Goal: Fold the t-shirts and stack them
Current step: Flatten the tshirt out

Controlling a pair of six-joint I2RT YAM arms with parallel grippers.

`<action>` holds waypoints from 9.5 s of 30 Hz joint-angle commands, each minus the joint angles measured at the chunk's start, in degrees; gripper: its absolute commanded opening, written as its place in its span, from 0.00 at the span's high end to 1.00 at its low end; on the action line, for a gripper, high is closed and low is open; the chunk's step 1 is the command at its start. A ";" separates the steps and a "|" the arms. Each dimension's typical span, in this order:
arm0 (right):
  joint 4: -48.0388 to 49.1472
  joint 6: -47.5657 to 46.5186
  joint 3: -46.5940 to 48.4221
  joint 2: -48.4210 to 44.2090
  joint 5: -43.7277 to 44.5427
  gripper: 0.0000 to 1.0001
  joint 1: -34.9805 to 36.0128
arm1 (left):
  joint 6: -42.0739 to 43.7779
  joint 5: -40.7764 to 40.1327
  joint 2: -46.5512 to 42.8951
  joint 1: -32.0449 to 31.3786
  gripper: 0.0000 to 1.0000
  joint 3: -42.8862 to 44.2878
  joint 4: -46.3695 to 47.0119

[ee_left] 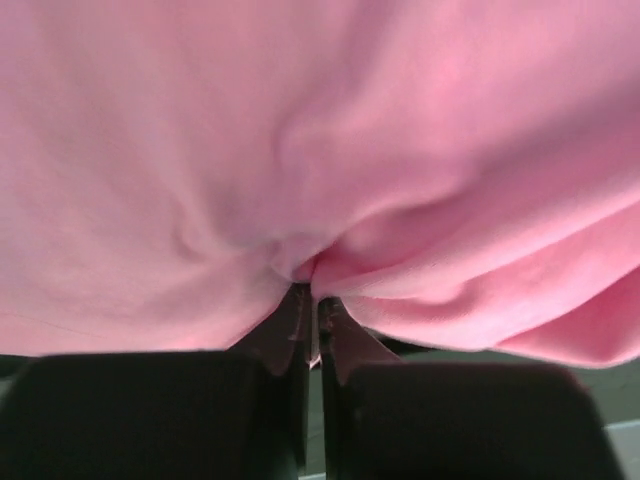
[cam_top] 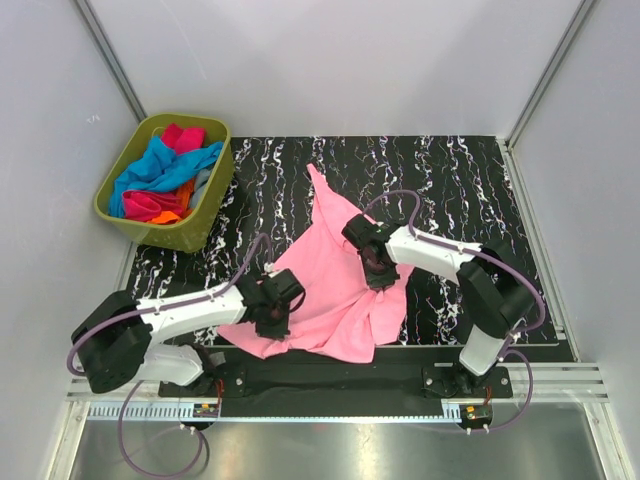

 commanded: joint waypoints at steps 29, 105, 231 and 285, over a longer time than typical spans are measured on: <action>-1.40 -2.99 -6.11 -13.32 -8.61 0.75 -41.56 | 41.53 -10.06 47.10 34.49 0.47 77.98 -5.45; 0.54 -6.97 18.65 -0.10 -27.95 0.40 -29.69 | 11.68 25.08 -16.29 25.96 0.41 16.82 7.79; -6.32 34.52 -21.82 -14.54 -4.92 0.68 -14.49 | 4.45 6.54 -16.80 30.79 1.00 10.05 20.21; 36.39 -0.54 40.59 -51.89 5.46 1.00 -44.90 | 39.87 16.48 -31.57 36.42 1.00 66.40 10.19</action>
